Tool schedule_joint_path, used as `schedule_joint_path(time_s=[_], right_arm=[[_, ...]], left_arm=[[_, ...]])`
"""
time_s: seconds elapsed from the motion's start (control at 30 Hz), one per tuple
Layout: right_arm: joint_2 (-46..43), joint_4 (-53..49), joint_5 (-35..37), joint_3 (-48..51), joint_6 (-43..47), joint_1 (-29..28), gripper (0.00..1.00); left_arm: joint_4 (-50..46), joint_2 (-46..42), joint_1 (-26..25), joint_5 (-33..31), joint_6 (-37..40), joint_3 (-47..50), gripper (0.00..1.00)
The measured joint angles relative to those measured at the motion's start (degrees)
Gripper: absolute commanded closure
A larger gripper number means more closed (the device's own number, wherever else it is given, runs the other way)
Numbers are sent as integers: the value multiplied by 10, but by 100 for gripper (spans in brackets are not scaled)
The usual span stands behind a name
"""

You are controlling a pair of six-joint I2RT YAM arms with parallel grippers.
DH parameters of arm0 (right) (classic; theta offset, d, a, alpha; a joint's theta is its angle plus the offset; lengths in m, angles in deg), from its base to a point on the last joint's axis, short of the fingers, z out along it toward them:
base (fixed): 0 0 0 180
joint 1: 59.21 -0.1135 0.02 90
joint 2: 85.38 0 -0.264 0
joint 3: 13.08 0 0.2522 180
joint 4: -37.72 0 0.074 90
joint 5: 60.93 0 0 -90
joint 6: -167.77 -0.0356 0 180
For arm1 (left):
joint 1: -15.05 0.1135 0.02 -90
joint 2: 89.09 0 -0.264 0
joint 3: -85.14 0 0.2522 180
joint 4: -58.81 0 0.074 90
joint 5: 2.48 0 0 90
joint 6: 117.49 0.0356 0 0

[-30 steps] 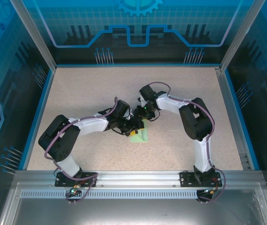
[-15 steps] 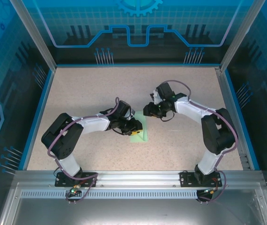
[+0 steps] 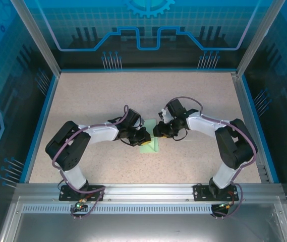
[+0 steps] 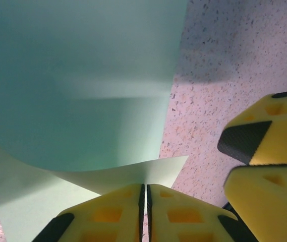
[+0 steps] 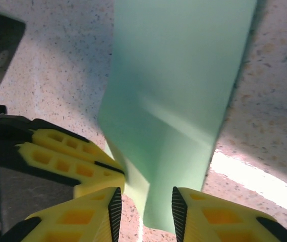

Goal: Fold a paper plane with a square sheet of paper (pick it up from the middle)
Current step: Fold the triangle a second time at the center of the table.

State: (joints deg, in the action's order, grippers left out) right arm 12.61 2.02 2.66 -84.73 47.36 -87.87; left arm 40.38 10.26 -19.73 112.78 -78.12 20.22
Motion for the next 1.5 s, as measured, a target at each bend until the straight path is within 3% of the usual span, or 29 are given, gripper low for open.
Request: schedule_joint_path(time_s=[0.9, 1.13, 1.5], right_arm=[[35, 11, -27, 0, 4, -17, 77], [41, 15, -26, 0, 4, -17, 89], [54, 14, 7, 0, 5, -17, 91]], left_arm=[[-2, 0, 0, -2, 0, -1, 93], [-2, 0, 0, -2, 0, -1, 92], [0, 0, 0, 1, 0, -9, 89]])
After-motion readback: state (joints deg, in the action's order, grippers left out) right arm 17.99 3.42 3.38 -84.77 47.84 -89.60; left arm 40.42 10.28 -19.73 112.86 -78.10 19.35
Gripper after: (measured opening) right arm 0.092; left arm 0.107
